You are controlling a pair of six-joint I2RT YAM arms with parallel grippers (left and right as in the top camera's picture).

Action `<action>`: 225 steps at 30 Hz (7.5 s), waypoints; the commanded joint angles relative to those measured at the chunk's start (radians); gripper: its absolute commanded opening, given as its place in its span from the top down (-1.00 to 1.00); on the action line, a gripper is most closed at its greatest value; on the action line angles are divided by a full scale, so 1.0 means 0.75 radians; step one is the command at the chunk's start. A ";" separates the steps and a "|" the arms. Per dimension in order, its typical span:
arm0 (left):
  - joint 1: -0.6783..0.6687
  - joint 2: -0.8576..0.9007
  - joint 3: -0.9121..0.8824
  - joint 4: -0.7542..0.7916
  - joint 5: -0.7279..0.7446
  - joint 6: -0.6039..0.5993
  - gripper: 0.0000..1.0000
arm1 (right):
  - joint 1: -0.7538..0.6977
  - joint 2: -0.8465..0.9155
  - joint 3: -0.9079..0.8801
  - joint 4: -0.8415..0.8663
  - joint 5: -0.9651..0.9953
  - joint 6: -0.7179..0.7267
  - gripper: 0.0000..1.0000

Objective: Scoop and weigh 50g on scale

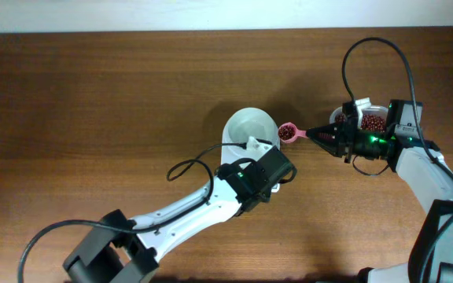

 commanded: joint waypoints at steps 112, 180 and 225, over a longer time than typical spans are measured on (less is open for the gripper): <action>0.299 -0.236 -0.001 -0.111 0.629 0.777 1.00 | 0.014 0.009 0.002 0.104 0.013 0.047 0.92; 0.163 0.189 0.125 0.030 0.513 0.884 1.00 | 0.014 0.009 0.002 0.104 0.028 0.047 0.92; 0.160 0.280 0.110 0.084 0.345 0.841 1.00 | 0.014 0.009 0.002 0.104 0.034 0.047 0.92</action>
